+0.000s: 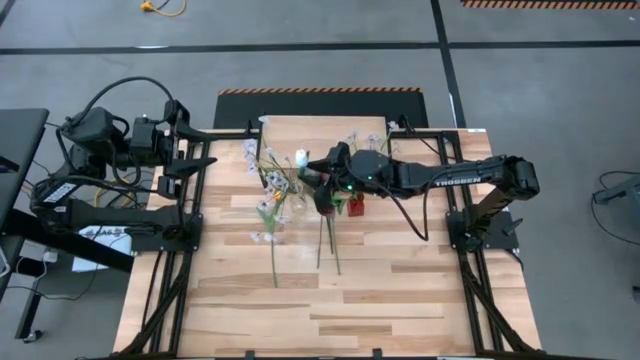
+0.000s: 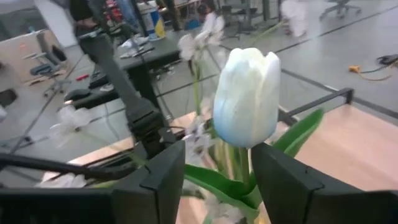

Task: Pick and place flowers into a vace then onto a shelf
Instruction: Put the blue flower into the transparent vase, then put the yellow flower into the transparent vase

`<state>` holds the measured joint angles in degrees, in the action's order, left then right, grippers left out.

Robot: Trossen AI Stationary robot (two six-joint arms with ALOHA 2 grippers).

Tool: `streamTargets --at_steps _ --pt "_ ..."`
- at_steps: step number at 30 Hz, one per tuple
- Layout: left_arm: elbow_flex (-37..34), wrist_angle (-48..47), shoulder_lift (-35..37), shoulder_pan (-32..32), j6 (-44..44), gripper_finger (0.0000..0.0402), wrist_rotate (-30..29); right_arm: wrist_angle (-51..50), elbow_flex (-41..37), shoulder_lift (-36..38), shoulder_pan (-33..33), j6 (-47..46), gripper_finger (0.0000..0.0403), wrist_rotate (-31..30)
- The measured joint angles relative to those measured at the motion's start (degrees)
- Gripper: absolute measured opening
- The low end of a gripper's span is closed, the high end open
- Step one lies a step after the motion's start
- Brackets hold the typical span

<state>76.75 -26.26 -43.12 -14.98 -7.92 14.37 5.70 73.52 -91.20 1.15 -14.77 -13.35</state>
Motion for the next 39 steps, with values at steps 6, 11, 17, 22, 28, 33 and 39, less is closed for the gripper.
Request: streamTargets --at_steps 6,11,17,22,28,33,39 --pt "0.0 -0.02 -0.01 -0.01 0.02 0.0192 0.02 -2.6 0.02 0.0 -0.01 0.05 0.0181 1.51" --pt "-0.02 -0.03 -0.02 0.0 0.02 0.0192 0.02 -6.89 1.29 0.0 -0.01 1.18 0.0177 1.5" --pt "-0.02 -0.39 0.0 -0.01 0.03 0.0192 0.02 -12.87 3.62 0.04 0.1 3.25 0.0171 1.38" --pt "-0.02 -0.61 -0.02 0.02 0.11 0.0192 0.04 -16.98 5.65 0.39 0.1 5.32 0.0167 1.3" --pt "-0.02 -4.18 0.61 0.02 0.0 0.0192 -0.08 -21.65 10.29 0.88 -1.34 10.54 0.0166 1.29" --pt "-0.02 -8.51 1.94 0.02 0.15 0.0192 -0.28 -22.4 15.1 1.9 -3.97 18.26 0.0161 -0.74" --pt "-0.02 -19.21 4.16 0.02 3.28 0.0192 0.32 -27.23 19.53 5.48 -7.01 22.27 0.0145 -5.14"
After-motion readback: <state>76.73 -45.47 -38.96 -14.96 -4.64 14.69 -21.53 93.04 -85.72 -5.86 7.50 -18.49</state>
